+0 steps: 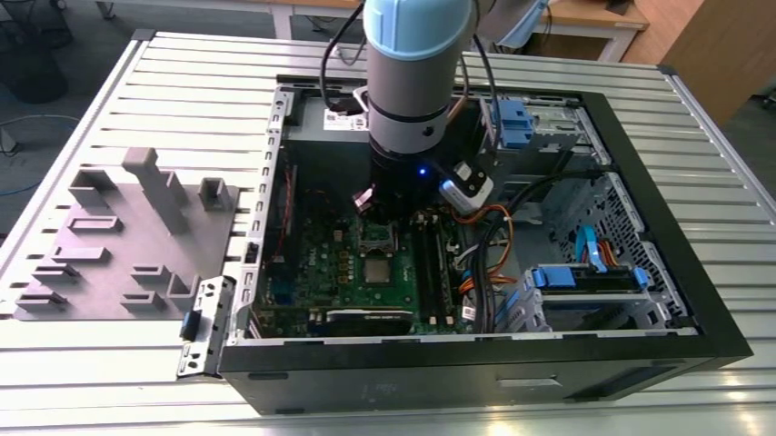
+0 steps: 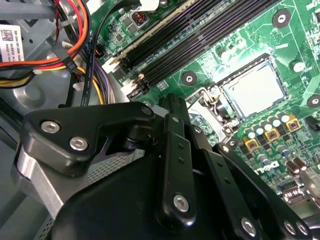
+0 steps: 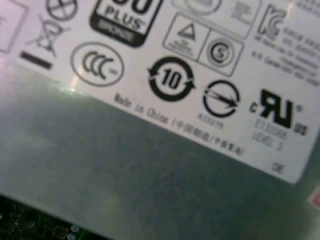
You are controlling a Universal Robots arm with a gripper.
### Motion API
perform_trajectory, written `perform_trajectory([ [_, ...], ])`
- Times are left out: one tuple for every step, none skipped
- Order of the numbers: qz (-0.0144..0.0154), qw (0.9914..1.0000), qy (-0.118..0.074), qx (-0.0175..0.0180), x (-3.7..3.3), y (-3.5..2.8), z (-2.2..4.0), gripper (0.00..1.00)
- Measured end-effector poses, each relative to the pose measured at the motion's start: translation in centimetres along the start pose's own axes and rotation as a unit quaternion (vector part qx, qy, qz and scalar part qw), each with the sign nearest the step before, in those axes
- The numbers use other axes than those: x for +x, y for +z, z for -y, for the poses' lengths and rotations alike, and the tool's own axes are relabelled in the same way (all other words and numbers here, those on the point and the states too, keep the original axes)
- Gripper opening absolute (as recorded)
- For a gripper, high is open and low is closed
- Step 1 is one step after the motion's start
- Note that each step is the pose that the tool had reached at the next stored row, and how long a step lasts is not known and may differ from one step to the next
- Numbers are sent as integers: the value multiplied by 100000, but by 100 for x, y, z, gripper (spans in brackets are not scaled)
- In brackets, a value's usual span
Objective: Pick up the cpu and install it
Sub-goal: 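Close the cpu cover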
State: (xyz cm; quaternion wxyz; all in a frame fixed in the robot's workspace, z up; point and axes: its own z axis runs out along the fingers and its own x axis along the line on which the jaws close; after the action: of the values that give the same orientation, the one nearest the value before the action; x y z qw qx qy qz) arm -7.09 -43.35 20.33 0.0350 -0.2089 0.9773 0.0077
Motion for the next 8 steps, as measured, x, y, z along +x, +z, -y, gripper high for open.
perform_trajectory([
  [-17, 100000, 4, 11, -1, -21, 0, 11],
  [-8, 100000, 8, 7, -2, -40, 1, 11],
  [3, 100000, 4, -2, -4, -57, 1, 11],
  [-5, 100000, -3, 1, -5, -72, 3, 11],
  [-11, 100000, -2, 2, -5, -83, 4, 11],
  [-11, 100000, -2, -3, -4, -94, 8, 11],
  [-5, 100000, -3, -9, -3, -102, 13, 11],
  [-3, 100000, -4, -9, -2, -111, 19, 11],
])
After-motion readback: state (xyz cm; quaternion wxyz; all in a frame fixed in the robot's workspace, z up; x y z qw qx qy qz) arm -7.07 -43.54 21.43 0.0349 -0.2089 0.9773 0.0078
